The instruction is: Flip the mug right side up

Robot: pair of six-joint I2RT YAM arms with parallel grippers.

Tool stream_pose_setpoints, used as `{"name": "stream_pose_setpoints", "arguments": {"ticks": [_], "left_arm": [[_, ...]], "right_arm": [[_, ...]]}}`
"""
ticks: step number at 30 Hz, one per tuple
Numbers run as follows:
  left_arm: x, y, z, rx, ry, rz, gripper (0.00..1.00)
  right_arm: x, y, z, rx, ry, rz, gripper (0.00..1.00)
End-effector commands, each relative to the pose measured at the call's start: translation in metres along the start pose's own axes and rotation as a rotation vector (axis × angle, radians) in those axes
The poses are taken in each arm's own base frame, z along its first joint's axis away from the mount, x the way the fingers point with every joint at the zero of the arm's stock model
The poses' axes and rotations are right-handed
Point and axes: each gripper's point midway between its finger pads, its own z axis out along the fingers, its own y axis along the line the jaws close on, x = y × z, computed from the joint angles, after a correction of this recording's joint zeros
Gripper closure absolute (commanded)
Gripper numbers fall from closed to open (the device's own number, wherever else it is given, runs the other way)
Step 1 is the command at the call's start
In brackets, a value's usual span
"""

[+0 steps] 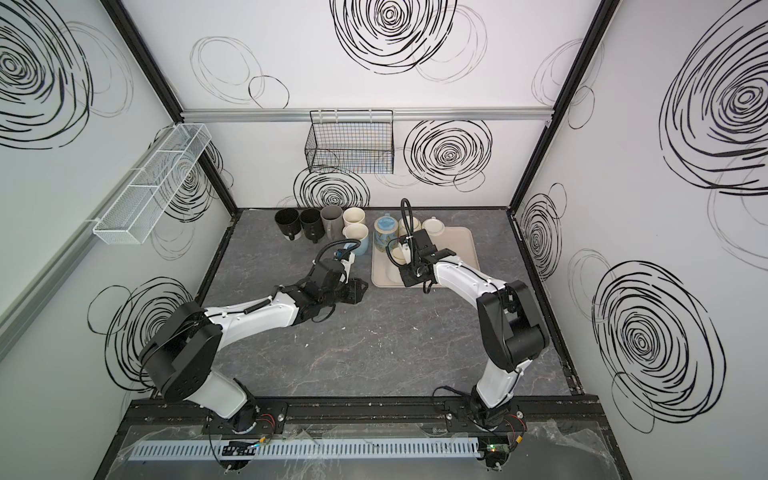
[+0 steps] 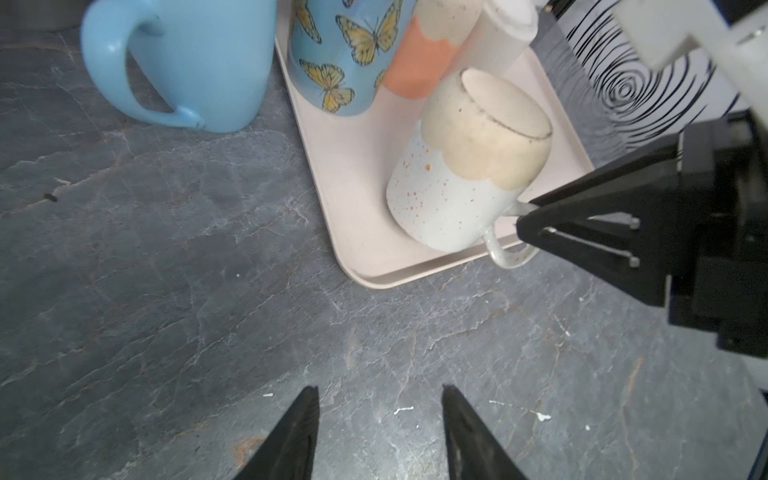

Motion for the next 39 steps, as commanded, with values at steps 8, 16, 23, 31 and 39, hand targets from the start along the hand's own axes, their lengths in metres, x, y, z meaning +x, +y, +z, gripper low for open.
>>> {"name": "stream_pose_setpoints", "arguments": {"ticks": [8, 16, 23, 31, 39], "left_arm": [[-0.009, -0.002, -0.01, 0.095, -0.074, -0.114, 0.48], [-0.005, 0.0, -0.007, 0.098, -0.071, -0.128, 0.48], [-0.004, -0.001, -0.005, 0.101, -0.067, -0.129, 0.48], [-0.002, 0.002, -0.007, 0.09, -0.068, -0.13, 0.48], [-0.001, 0.004, -0.005, 0.084, -0.065, -0.128, 0.48]], "right_arm": [[-0.024, 0.008, -0.008, -0.108, -0.152, 0.149, 1.0], [0.008, 0.009, 0.015, 0.004, -0.011, 0.091, 0.98], [0.021, -0.007, 0.034, 0.136, 0.089, 0.091, 0.86], [0.02, -0.009, 0.044, 0.156, 0.112, 0.103, 0.67], [0.012, -0.013, 0.046, 0.182, 0.122, 0.106, 0.65]]}}
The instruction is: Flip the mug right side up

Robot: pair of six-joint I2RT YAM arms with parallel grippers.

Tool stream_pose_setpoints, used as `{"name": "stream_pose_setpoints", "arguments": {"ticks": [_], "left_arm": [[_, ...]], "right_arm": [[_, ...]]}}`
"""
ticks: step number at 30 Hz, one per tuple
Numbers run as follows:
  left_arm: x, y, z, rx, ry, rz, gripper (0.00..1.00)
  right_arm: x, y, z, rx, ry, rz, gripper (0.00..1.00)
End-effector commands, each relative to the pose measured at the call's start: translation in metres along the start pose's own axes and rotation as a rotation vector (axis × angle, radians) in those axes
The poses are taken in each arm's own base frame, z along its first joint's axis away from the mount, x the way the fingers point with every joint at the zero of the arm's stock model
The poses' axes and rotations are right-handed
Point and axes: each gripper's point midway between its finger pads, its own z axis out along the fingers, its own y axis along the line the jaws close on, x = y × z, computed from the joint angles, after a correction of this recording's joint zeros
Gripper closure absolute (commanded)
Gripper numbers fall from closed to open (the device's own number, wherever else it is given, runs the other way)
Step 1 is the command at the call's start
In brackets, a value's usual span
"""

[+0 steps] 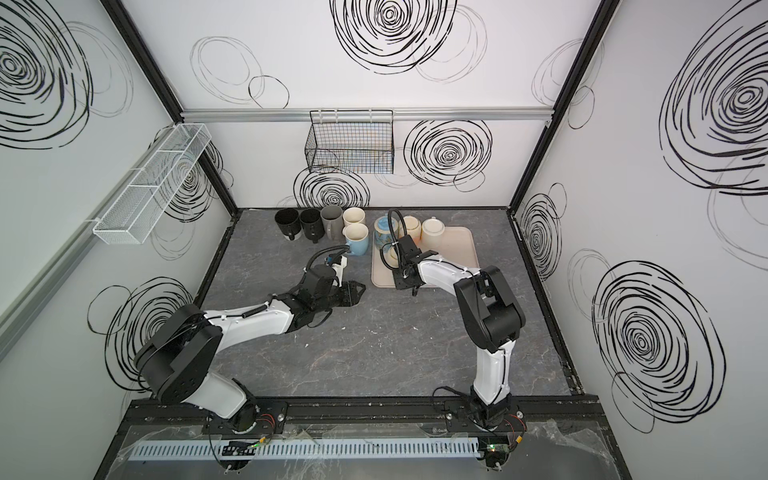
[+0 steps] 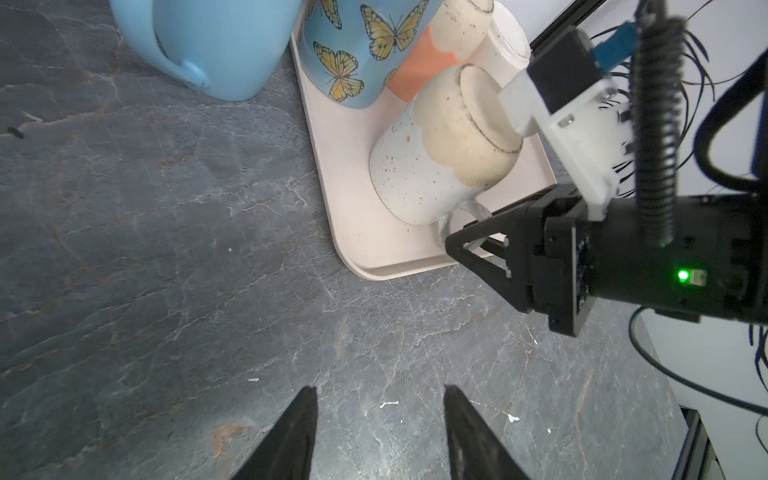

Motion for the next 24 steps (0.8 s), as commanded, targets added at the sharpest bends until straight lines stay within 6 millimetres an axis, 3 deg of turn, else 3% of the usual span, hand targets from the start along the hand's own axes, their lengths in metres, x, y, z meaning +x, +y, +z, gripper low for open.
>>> {"name": "stream_pose_setpoints", "arguments": {"ticks": [1, 7, 13, 15, 18, 20, 24], "left_arm": [[-0.011, -0.005, -0.003, 0.025, -0.044, -0.004, 0.48], [-0.011, -0.003, -0.003, 0.02, -0.047, -0.005, 0.48], [-0.011, -0.002, -0.002, 0.021, -0.045, -0.006, 0.48], [-0.011, -0.002, -0.001, 0.02, -0.042, -0.006, 0.48], [-0.009, 0.0, -0.002, 0.016, -0.04, -0.006, 0.48], [-0.009, 0.001, -0.002, 0.014, -0.04, -0.007, 0.48], [-0.01, 0.001, -0.003, 0.014, -0.043, -0.008, 0.48]], "right_arm": [[-0.009, -0.004, -0.006, 0.028, -0.002, 0.013, 0.64], [-0.02, -0.001, -0.015, 0.012, -0.027, 0.032, 0.6], [-0.022, 0.001, -0.012, 0.002, -0.013, 0.041, 0.6], [-0.021, 0.0, -0.009, 0.005, -0.001, 0.042, 0.62], [-0.022, -0.001, -0.008, 0.008, 0.0, 0.044, 0.77], [-0.023, -0.001, -0.008, 0.004, -0.002, 0.044, 0.81], [-0.02, 0.0, -0.005, 0.005, 0.017, 0.042, 0.72]]}}
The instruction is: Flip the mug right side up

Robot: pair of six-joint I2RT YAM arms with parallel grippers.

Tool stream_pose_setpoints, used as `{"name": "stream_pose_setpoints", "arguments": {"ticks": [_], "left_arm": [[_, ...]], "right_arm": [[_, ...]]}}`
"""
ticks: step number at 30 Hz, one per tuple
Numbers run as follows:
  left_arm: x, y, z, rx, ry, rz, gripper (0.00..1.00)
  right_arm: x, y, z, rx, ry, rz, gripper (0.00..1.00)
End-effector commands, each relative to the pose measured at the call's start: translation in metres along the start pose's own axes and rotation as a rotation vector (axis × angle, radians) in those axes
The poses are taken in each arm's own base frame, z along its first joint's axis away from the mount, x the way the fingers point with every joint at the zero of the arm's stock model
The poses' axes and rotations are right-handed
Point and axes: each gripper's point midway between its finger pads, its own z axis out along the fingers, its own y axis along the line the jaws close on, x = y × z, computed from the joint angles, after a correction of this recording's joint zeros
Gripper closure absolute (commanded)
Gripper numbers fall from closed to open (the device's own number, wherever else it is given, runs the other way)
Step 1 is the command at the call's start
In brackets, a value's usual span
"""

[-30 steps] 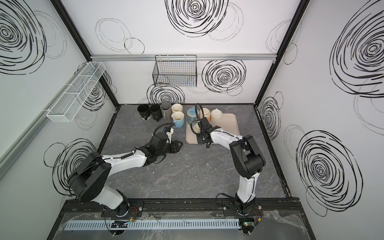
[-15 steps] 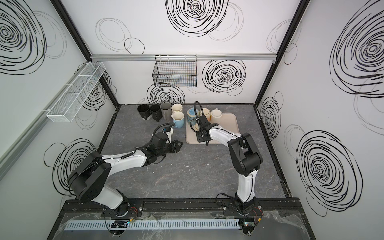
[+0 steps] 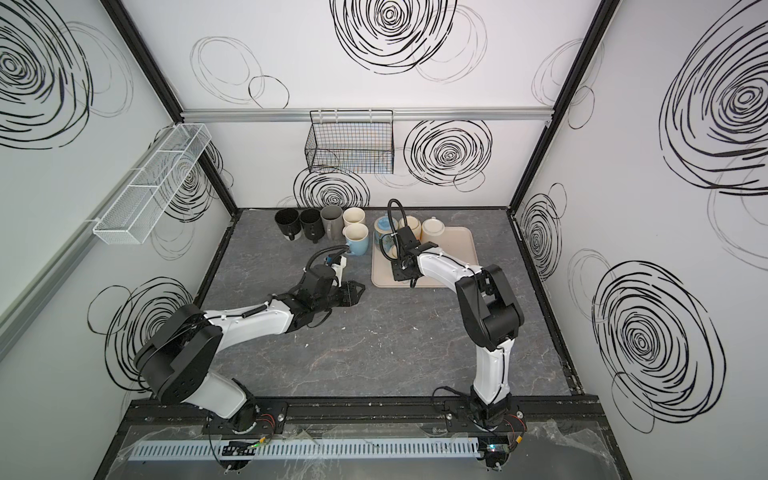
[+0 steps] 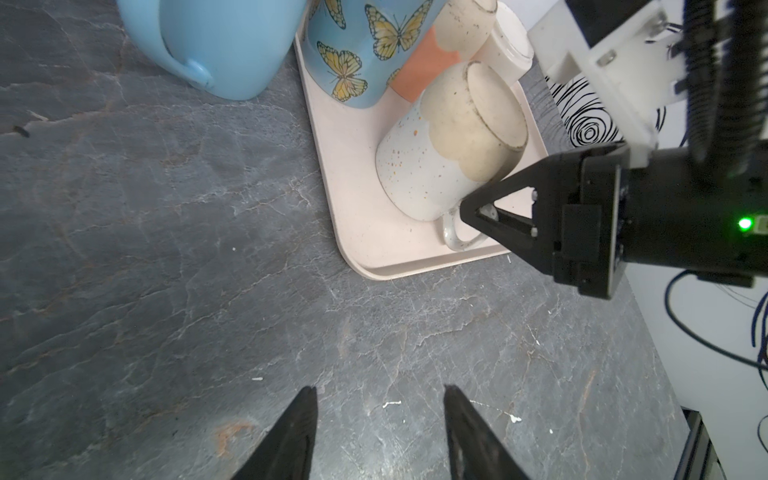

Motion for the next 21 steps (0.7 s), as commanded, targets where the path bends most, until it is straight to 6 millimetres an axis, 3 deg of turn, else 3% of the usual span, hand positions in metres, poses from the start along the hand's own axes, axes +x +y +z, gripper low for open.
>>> {"name": "stream_pose_setpoints", "arguments": {"ticks": [1, 5, 10, 21], "left_arm": [[-0.011, -0.002, -0.003, 0.021, -0.046, -0.004, 0.48], [-0.011, -0.002, -0.002, 0.022, -0.045, -0.005, 0.48], [-0.01, -0.001, -0.003, 0.021, -0.043, -0.006, 0.48], [-0.012, -0.001, -0.001, 0.021, -0.045, -0.006, 0.48]], "right_arm": [[0.007, -0.002, 0.008, 0.011, 0.049, 0.001, 0.66], [0.012, -0.003, 0.014, 0.015, 0.073, -0.001, 0.62], [0.009, -0.003, 0.013, 0.015, 0.064, -0.001, 0.73], [-0.007, -0.002, -0.005, 0.014, 0.023, 0.001, 0.65]]}}
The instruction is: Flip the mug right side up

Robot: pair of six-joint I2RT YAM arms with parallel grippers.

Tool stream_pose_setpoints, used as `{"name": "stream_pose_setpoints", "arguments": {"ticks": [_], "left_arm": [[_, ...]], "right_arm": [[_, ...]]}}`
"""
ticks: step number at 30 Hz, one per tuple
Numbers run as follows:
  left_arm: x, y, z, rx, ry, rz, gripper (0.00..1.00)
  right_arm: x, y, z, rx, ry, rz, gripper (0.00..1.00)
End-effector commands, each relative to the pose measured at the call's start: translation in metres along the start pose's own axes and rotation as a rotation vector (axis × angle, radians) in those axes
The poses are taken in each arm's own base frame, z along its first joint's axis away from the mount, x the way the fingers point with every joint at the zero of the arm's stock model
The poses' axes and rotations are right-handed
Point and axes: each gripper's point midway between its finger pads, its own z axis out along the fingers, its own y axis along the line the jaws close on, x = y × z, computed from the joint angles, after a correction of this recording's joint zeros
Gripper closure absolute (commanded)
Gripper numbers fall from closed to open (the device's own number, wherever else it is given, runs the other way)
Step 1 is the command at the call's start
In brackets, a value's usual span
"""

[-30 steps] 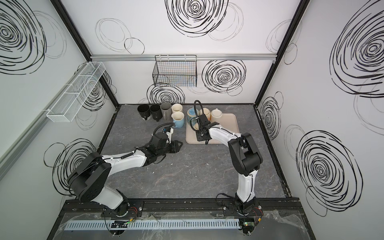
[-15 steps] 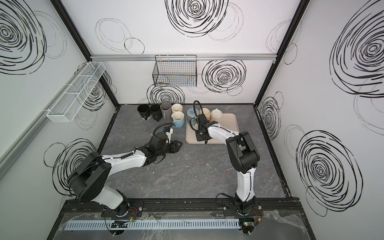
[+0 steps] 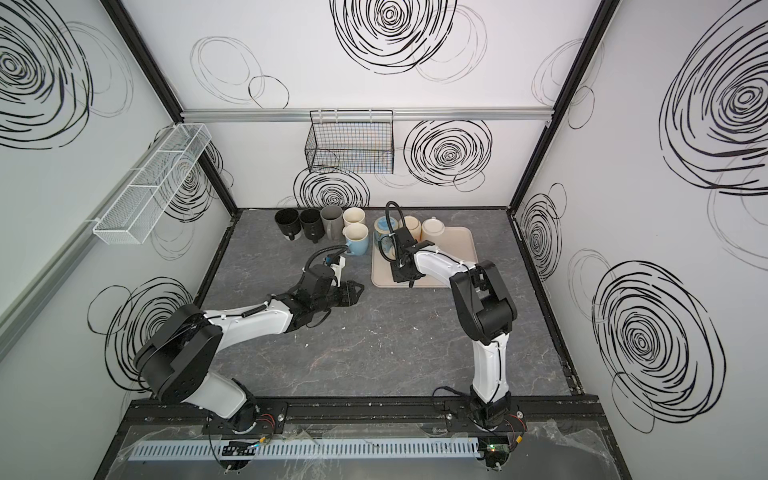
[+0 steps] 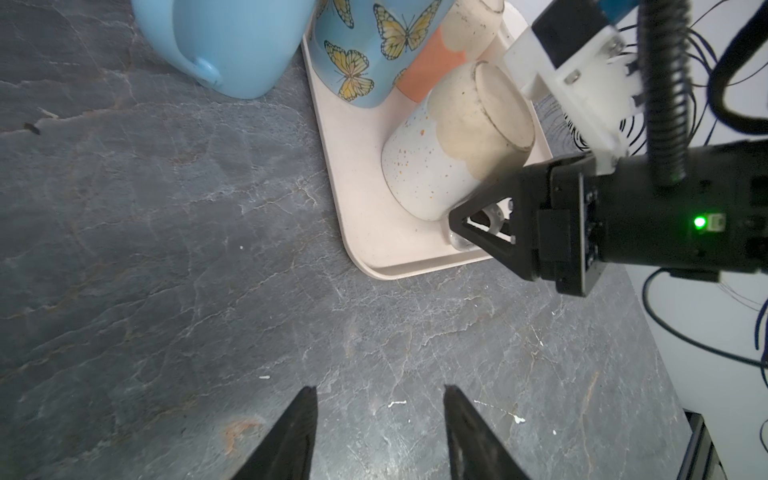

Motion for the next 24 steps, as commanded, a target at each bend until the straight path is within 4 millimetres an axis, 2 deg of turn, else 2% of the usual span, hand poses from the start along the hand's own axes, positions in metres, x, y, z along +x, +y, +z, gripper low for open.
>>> {"name": "stream_pose_setpoints", "arguments": {"ticks": [1, 6, 11, 16, 20, 24], "left_arm": [[-0.012, -0.005, -0.001, 0.029, -0.045, -0.001, 0.48], [-0.011, -0.007, 0.001, 0.034, -0.04, 0.0, 0.48], [-0.007, -0.01, 0.006, 0.038, -0.026, 0.007, 0.48], [-0.004, -0.012, 0.01, 0.042, -0.02, 0.007, 0.48], [-0.004, -0.013, 0.011, 0.045, -0.018, 0.006, 0.48], [-0.004, -0.013, 0.011, 0.044, -0.017, 0.007, 0.48]], "right_arm": [[-0.011, -0.002, -0.019, 0.004, -0.03, 0.003, 0.65], [-0.01, -0.003, -0.015, 0.01, -0.022, -0.001, 0.66], [-0.011, -0.005, -0.013, 0.017, -0.018, 0.001, 0.75], [-0.017, -0.006, -0.018, 0.023, -0.03, 0.004, 0.74], [-0.017, -0.006, -0.019, 0.021, -0.028, 0.001, 0.79], [-0.017, -0.006, -0.019, 0.021, -0.024, 0.003, 0.78]]}}
